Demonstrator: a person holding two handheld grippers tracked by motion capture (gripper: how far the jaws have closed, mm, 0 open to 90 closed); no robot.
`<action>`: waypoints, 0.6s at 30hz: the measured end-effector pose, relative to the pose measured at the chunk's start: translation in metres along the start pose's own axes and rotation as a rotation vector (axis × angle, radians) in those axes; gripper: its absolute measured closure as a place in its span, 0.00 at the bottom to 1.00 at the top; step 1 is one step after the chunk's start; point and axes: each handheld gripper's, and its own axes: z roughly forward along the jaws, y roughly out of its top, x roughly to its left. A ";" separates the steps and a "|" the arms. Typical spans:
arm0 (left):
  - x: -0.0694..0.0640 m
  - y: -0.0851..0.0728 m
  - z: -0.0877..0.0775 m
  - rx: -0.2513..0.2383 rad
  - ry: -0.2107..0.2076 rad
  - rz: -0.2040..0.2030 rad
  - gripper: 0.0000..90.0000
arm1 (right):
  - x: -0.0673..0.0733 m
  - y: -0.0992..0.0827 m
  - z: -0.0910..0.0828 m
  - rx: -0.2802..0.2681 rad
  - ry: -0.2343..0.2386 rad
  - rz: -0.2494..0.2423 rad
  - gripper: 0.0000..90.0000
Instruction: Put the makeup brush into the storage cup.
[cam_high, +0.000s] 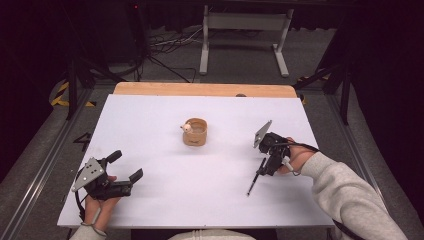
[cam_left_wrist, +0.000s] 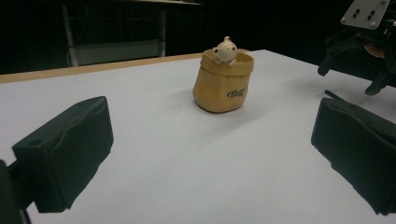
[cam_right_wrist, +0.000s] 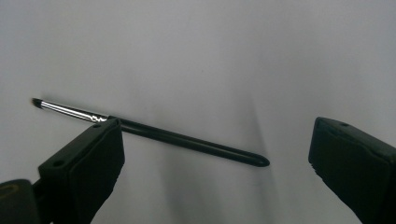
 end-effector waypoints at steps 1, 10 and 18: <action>0.000 0.000 0.000 0.000 0.000 -0.001 0.00 | 0.001 0.000 0.001 0.003 0.001 -0.001 0.04; 0.000 0.000 0.000 0.001 0.000 -0.009 0.00 | 0.003 0.000 0.013 0.036 0.018 -0.014 0.05; 0.002 0.000 0.000 -0.002 -0.016 -0.026 0.00 | 0.004 -0.001 0.020 0.059 0.033 -0.021 0.05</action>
